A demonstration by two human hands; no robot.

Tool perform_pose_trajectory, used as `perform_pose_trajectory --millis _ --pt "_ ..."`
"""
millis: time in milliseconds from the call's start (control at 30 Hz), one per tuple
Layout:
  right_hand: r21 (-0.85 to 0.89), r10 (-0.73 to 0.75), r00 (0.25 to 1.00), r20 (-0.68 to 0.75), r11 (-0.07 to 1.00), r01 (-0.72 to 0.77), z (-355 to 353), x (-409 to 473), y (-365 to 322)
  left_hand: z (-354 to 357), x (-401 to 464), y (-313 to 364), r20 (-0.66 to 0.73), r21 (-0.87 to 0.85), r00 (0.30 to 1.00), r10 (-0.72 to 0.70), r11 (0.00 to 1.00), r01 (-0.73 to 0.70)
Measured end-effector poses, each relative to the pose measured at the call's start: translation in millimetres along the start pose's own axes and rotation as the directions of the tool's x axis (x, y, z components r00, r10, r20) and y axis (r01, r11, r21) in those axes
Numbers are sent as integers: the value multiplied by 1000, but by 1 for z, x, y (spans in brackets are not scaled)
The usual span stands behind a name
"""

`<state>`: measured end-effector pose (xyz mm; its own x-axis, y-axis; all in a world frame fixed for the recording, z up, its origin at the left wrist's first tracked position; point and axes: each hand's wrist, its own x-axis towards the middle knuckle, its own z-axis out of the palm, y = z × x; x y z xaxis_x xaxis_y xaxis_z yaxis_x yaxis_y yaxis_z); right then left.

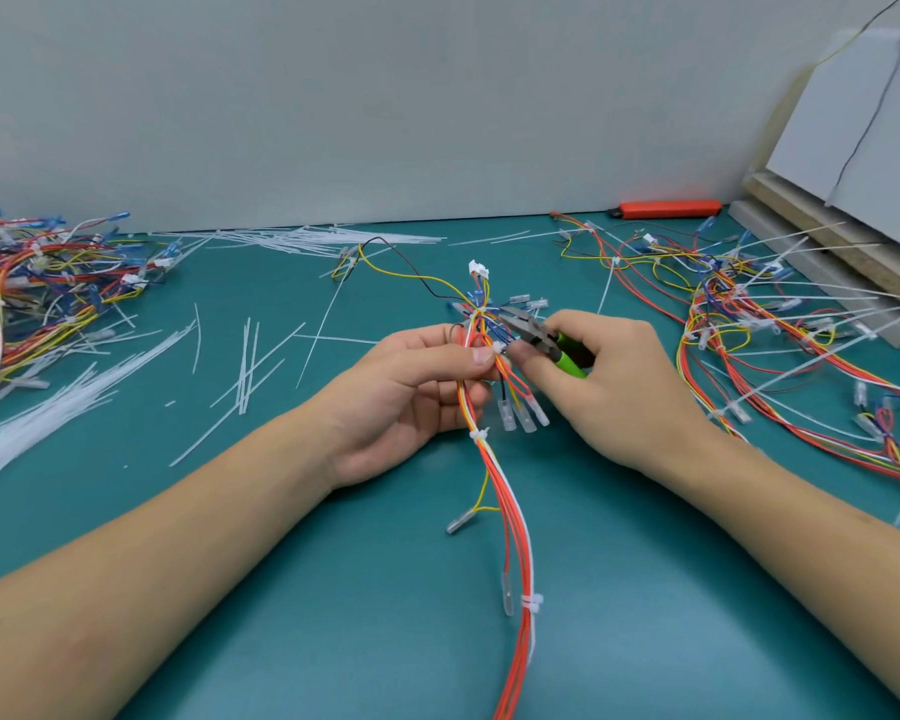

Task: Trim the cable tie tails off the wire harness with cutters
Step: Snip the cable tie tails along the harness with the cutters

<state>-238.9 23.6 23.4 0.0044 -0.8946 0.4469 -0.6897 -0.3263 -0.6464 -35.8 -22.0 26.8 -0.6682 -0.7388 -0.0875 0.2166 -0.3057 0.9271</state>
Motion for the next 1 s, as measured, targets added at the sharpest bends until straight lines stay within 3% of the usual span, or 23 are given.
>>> perform_pose_trajectory --millis 200,400,833,1000 --pt "65 34 999 -36 997 -32 -2 0 2 1 0 1 -5 -20 1000 -15 1000 15" --pt "96 33 999 -24 995 -30 -2 0 3 5 2 3 -135 -83 990 -48 996 36" --pt "121 -125 985 121 987 110 -4 -2 2 9 0 5 -190 17 978 -85 996 90" --pt "103 -201 969 142 977 188 -5 -1 1 12 2 0 -213 133 975 -58 987 88"
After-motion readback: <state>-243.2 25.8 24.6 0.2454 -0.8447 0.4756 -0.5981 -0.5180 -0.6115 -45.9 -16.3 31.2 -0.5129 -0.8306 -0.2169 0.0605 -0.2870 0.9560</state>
